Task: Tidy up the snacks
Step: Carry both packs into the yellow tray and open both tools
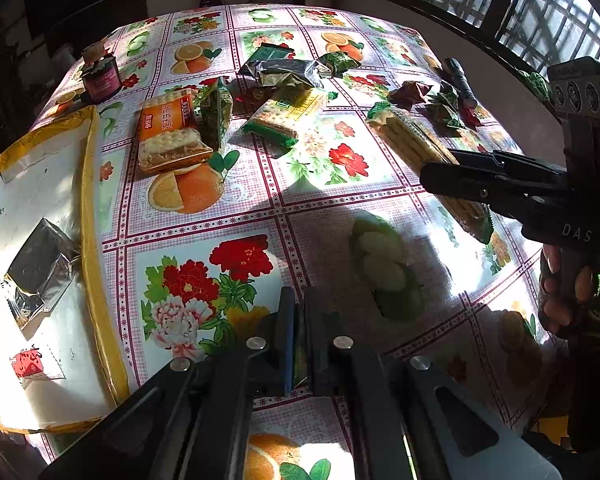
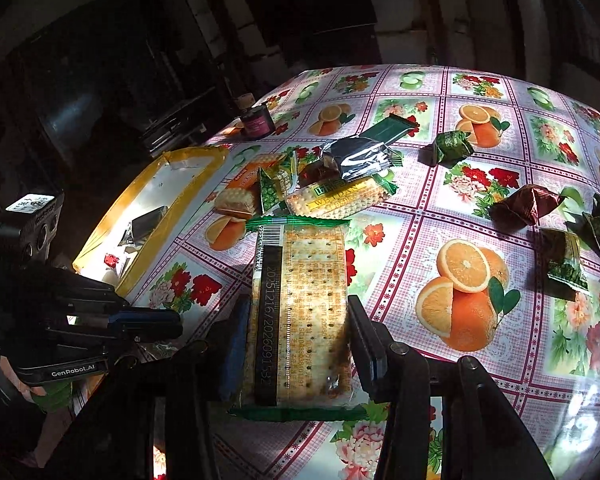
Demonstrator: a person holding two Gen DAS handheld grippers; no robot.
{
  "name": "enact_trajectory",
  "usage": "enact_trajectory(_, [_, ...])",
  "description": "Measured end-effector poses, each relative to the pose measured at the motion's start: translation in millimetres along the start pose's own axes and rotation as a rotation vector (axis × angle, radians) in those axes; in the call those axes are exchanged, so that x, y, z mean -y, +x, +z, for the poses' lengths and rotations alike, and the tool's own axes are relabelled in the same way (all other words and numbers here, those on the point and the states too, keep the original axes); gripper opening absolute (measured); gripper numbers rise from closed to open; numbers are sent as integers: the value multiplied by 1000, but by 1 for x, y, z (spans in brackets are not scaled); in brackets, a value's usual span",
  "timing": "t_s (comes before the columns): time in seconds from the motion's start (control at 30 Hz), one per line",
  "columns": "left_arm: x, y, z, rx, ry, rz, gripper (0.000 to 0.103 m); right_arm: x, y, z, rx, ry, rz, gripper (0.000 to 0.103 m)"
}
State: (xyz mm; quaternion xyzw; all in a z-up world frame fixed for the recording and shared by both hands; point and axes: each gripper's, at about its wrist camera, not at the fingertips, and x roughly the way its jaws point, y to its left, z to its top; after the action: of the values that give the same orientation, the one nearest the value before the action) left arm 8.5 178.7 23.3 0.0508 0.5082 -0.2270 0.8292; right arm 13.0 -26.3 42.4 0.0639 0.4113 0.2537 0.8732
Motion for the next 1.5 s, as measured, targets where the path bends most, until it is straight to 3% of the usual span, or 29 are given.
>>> enact_trajectory(0.57, [-42,-52,-11,107,-157,30,4,-39,-2,4,37,-8,81,50])
enact_trajectory(0.97, [-87,-100,-27,190,-257,123,4,-76,18,11,7,-64,138,50])
enact_trajectory(1.5, [-144,-112,-41,209,-425,206,4,-120,52,27,-26,-131,204,50])
